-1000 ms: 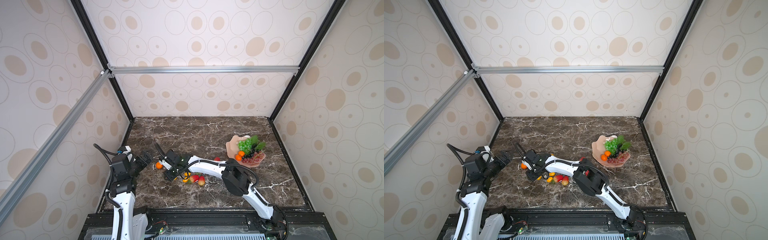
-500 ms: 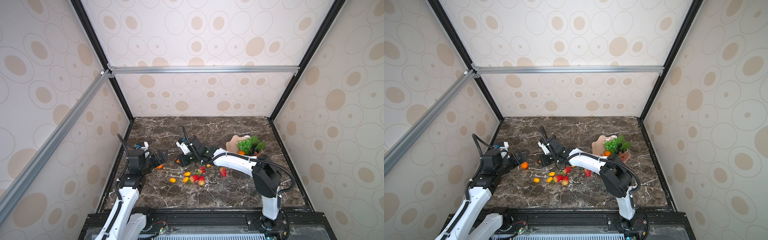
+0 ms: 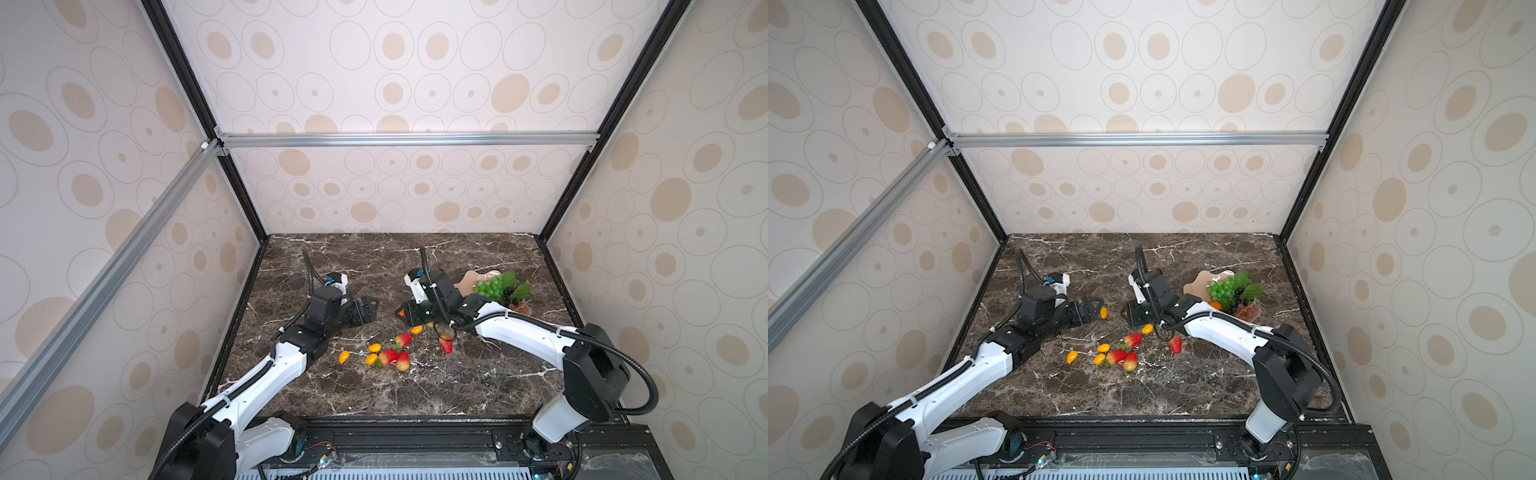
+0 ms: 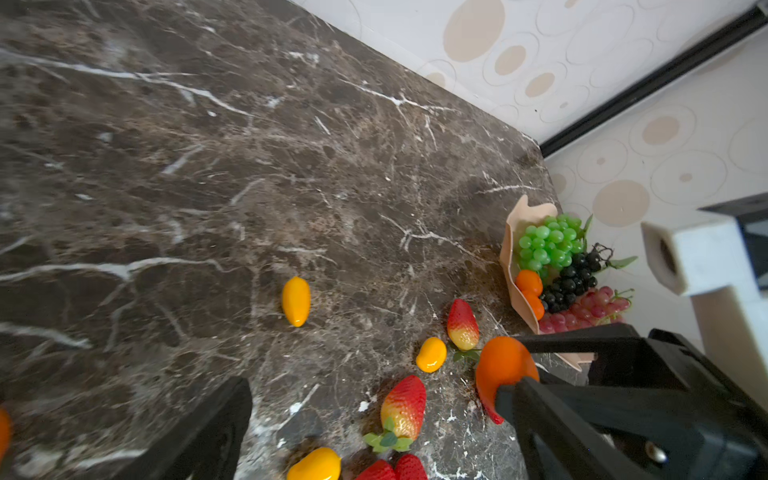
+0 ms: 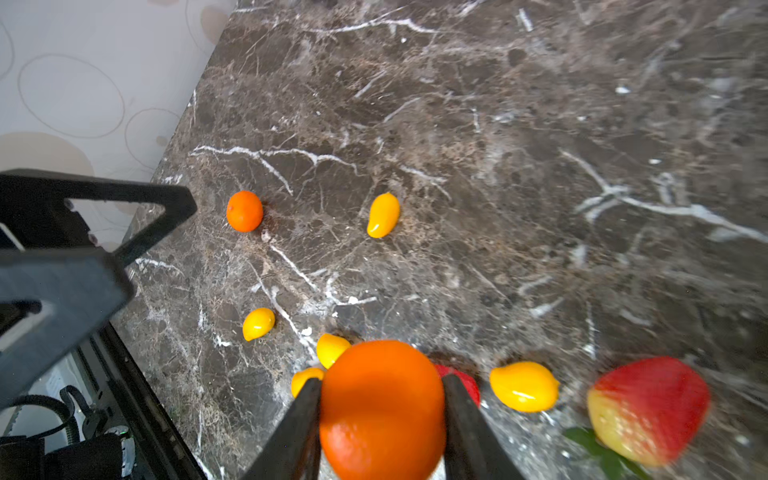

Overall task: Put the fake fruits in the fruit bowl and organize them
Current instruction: 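Carry the orange fruit to the pink bowl in the right gripper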

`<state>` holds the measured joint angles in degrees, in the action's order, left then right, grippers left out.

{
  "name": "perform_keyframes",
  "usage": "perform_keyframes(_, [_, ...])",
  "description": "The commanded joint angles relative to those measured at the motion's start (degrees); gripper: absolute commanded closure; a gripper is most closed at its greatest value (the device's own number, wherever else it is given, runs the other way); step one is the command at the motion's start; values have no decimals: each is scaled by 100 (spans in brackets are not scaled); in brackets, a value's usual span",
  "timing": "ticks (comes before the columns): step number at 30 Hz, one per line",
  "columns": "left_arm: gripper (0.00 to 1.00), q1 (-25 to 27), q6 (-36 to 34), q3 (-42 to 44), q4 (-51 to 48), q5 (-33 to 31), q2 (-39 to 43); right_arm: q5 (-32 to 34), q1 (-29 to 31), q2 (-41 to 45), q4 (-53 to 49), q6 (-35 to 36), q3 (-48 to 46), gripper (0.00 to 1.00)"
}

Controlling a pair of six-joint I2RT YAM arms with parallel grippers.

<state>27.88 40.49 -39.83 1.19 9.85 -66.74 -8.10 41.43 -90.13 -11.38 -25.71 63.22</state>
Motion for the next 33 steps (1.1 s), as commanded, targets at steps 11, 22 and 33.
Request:
perform_keyframes(11, [2,1466,-260,-1222,1068,-295,-1645,583,-1271,1393,-743,14,-1098,58])
perform_keyframes(22, [2,2001,-296,-1943,1160,-187,-2619,1191,-1992,1358,-1511,-219,-1148,58])
perform_keyframes(33, [2,2082,-357,-2079,1037,-171,-2748,1293,-2215,650,-1820,-232,-761,58])
